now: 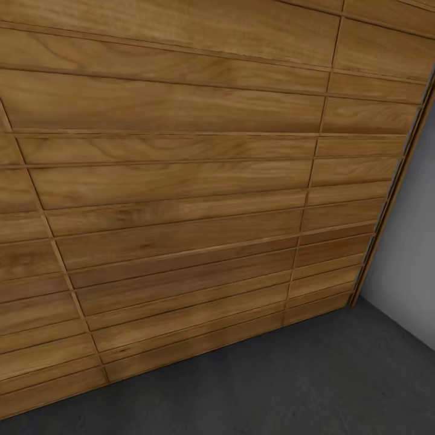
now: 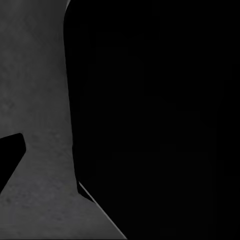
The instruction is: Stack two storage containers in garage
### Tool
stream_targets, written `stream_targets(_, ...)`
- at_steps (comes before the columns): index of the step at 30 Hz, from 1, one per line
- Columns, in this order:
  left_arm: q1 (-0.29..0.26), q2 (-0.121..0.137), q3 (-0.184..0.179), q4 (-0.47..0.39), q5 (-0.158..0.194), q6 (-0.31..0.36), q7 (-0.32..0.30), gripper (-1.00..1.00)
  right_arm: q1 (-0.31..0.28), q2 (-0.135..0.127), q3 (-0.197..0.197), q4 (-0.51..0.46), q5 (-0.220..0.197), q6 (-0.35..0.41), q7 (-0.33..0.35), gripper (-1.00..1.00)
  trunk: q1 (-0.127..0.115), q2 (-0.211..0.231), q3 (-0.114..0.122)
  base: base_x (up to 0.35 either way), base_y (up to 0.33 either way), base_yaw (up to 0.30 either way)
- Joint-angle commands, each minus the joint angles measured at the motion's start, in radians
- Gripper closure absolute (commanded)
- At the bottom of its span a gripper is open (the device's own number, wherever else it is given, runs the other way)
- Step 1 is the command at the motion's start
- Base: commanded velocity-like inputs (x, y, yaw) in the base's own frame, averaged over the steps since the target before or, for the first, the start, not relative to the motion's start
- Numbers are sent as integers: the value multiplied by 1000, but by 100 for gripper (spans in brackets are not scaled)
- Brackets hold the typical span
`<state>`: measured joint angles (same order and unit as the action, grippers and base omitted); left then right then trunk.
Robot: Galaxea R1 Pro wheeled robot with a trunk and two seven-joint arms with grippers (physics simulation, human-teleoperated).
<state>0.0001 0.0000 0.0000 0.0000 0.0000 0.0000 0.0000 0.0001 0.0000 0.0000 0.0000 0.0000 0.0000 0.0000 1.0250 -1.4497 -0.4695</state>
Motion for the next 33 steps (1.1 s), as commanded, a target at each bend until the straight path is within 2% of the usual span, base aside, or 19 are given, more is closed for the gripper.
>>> stream_targets(1,0,0,0,0,0,0,0,-100,0,0,0,0,0,0,0,-100,0,0,0,0,0,0)
stream_targets(4,-2,-14,16,-4,11,1,-2,-100,6,-12,11,-12,9,-5,1,-100,0,0,0,0,0,0)
stream_targets(7,-2,-13,17,-5,11,0,-2,-100,5,-10,11,-13,9,-6,1,-100,0,0,0,0,0,0)
stream_targets(15,-2,-8,35,-44,55,-39,-2,-100,3,-8,14,-53,9,-51,2,-100,0,0,0,0,0,0)
stream_targets(23,-2,-8,35,-44,57,-40,-3,-100,3,2,17,-54,8,-72,3,-100,0,0,0,0,0,17)
stream_targets(33,-2,-4,28,-48,53,-41,-3,-100,3,3,17,-54,7,-72,2,-100,0,0,0,0,0,251)
